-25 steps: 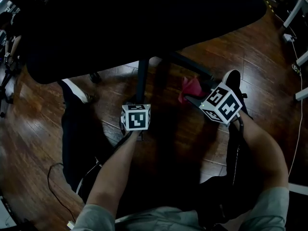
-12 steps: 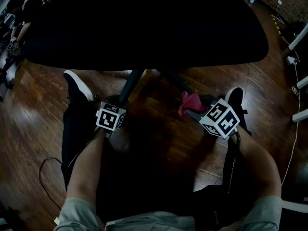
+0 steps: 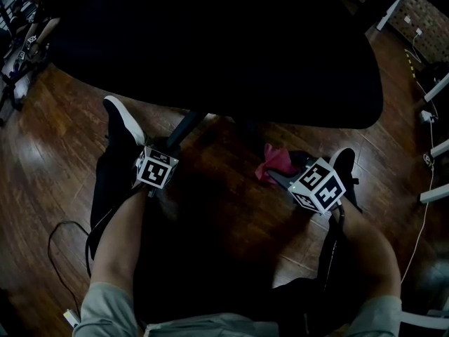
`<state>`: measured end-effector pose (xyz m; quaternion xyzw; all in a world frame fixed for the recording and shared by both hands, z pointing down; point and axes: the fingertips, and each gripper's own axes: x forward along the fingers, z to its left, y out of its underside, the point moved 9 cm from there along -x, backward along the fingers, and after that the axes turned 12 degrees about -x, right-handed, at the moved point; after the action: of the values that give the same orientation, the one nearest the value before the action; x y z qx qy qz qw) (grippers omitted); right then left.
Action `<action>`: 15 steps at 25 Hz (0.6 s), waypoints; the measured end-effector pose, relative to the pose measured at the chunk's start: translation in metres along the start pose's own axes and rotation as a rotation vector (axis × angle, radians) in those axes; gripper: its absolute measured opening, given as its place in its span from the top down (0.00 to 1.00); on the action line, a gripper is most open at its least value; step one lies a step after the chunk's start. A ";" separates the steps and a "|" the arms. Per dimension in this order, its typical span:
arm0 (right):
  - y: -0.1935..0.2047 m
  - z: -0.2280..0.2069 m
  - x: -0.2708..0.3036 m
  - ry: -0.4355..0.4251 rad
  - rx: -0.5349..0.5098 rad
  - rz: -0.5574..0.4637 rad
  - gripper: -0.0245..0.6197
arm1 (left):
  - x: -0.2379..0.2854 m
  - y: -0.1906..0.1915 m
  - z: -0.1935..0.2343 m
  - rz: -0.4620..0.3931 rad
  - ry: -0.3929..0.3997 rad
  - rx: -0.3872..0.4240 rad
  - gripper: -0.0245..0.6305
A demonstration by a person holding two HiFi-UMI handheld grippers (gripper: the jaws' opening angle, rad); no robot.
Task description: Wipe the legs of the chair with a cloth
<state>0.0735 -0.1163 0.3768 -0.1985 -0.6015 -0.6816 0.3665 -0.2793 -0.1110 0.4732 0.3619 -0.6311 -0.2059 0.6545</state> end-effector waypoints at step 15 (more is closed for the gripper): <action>-0.044 -0.037 0.019 0.178 0.007 -0.112 0.77 | -0.090 -0.039 -0.020 -0.285 -0.081 -0.174 0.95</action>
<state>0.0350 -0.1566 0.3538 -0.1018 -0.5792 -0.7137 0.3804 -0.2630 -0.0671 0.3849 0.3811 -0.5791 -0.3652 0.6214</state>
